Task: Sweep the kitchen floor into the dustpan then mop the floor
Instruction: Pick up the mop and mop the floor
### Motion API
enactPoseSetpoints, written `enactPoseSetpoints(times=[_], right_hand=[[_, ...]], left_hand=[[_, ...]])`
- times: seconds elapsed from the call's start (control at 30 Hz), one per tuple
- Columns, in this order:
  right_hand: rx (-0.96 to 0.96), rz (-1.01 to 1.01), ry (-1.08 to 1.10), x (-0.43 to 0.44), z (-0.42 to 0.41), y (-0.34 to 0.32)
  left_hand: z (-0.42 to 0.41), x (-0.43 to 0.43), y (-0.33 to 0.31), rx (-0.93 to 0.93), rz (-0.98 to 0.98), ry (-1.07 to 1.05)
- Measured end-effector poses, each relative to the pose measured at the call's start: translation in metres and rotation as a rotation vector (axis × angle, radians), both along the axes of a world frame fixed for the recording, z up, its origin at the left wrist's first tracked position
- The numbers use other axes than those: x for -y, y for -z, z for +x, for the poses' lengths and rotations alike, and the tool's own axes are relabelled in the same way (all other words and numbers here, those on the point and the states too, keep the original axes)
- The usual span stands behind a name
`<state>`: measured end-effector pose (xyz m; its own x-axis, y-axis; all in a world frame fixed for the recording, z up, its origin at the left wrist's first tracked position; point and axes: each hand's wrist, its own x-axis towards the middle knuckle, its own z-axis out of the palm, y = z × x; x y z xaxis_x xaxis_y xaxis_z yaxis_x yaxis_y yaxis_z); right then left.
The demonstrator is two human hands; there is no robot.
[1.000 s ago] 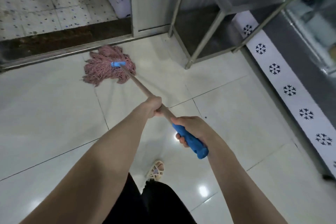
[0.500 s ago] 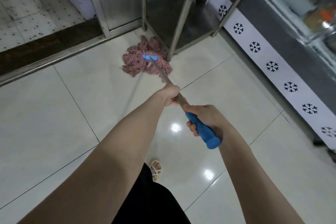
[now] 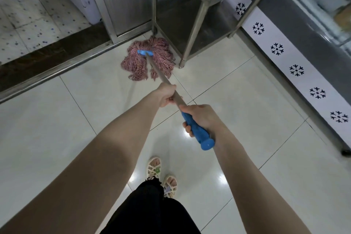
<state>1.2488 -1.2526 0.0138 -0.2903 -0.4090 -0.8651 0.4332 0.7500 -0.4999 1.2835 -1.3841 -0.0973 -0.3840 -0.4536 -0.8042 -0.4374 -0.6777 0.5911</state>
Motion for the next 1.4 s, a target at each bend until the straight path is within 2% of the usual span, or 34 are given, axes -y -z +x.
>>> enactPoseSetpoints(times=[0.33, 0.77, 1.07, 1.27, 1.4], right_hand=[[0.067, -0.010, 0.055, 0.066, -0.026, 0.030], [0.151, 0.029, -0.024, 0.002, -0.030, 0.019], [0.133, 0.021, -0.254, -0.106, -0.082, 0.008], [0.111, 0.043, -0.411, -0.249, -0.157, 0.008], [0.056, 0.028, -0.419, -0.330, -0.205, -0.009]], left_hand=[[-0.028, 0.068, 0.016, 0.035, -0.025, -0.007], [-0.019, 0.005, 0.011, 0.111, -0.001, 0.011], [-0.042, -0.114, -0.001, 0.142, 0.000, -0.145], [-0.099, -0.269, -0.008, 0.133, 0.021, -0.228], [-0.142, -0.351, -0.012, 0.068, 0.042, -0.285]])
